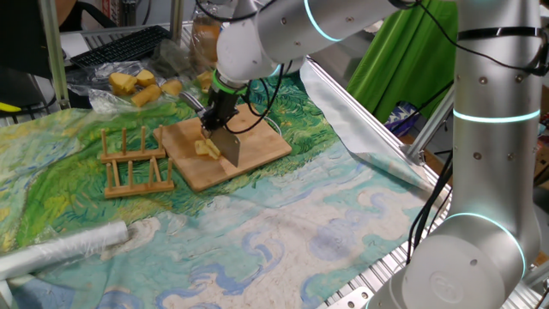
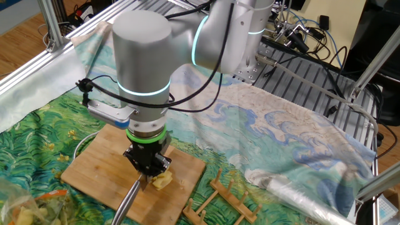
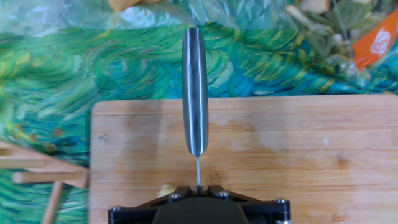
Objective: Chop the potatoes
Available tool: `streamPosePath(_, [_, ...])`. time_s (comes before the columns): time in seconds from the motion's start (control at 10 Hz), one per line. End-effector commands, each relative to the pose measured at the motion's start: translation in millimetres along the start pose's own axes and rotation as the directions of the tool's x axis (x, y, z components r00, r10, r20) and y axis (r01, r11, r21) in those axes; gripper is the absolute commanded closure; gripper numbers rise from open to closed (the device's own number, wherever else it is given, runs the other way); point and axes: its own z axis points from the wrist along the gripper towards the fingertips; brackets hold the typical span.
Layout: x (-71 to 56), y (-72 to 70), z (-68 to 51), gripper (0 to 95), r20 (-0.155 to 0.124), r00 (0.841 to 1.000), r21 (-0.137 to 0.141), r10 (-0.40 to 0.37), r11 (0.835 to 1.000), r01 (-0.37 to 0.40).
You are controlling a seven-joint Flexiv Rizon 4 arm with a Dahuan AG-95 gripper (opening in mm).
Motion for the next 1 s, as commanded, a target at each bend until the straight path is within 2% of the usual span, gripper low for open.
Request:
streamPosePath(0.1, [0.2, -0.2, -3.7, 95.0, 0.002, 1.000, 0.006, -0.003, 1.000, 0.003])
streamPosePath(0.6, [-7.9, 0.5, -23.8, 95.0, -0.023, 1.000, 0.017, -0.018, 1.000, 0.018])
streamPosePath(0.7, [-8.9, -1.8, -31.2, 95.0, -0.026, 0.999, 0.031, -0.031, 0.999, 0.032])
streamPosePath(1.0, [-9.4, -11.3, -41.5, 95.0, -0.025, 0.998, 0.037, -0.050, 0.998, 0.051])
